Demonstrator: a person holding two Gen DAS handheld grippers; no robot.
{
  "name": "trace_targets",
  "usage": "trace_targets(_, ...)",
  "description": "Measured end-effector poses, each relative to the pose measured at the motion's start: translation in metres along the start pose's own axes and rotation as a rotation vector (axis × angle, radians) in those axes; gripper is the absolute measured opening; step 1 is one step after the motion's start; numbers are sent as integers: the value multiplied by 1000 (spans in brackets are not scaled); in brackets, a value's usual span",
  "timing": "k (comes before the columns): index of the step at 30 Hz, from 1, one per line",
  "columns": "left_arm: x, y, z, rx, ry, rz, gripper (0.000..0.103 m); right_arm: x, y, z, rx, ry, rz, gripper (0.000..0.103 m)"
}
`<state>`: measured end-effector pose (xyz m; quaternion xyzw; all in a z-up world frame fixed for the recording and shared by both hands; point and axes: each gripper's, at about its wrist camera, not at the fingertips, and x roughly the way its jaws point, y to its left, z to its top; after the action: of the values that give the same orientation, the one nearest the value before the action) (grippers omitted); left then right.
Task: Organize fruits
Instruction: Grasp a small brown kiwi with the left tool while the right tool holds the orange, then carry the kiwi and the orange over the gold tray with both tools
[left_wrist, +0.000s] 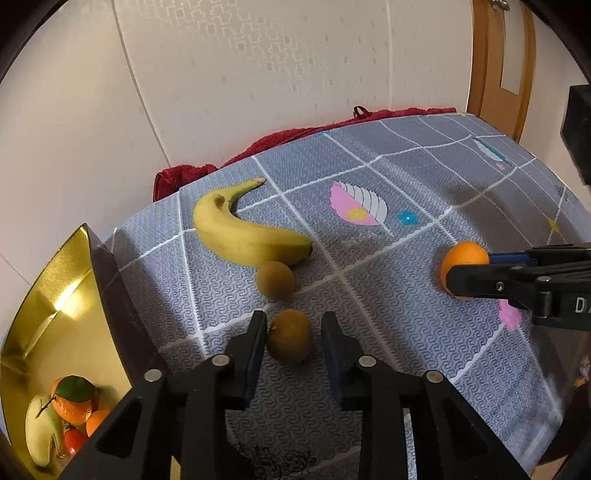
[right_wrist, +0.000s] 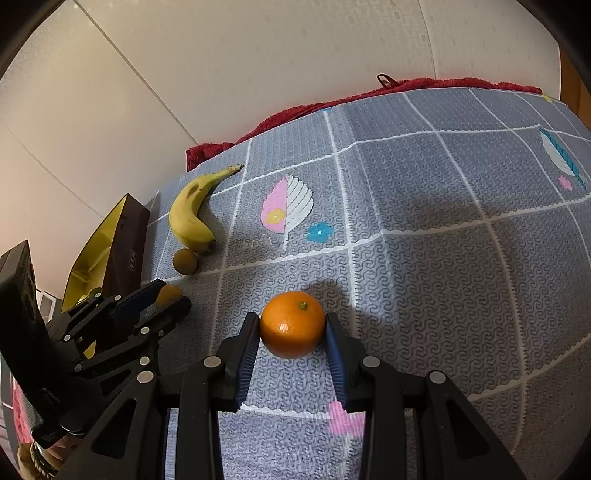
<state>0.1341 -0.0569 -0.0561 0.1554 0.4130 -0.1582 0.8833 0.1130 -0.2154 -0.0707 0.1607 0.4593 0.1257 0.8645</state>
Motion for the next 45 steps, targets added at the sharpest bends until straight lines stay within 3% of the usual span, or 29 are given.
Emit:
trace_targets(4,6,-3,0,6,13,-1,32,3,3,2,-20,-11,-16,36)
trace_targets(8,2,-3,1,-5,-11,4,26,2,8,1,-47,-24,-37,35)
trace_targets(12,-10,5,0,-65,-42,-56,26,-6,10,4,-44,-58,-14,35)
trace_targets(23,-35,27,-5,-169,-132,-97,26,-6,16,10,-21,-85,49,35)
trace_targets(27,-47,39,-8,-191,-163,-84,26,-7,27,12,-37,-100,71,35)
trace_targets(34,-66,64,-17,-249,-192,5,26,-5,54,17,-77,-114,96,35)
trace_targets(45,-103,121,-46,-400,-228,77,26,-5,104,16,-195,-149,101,35)
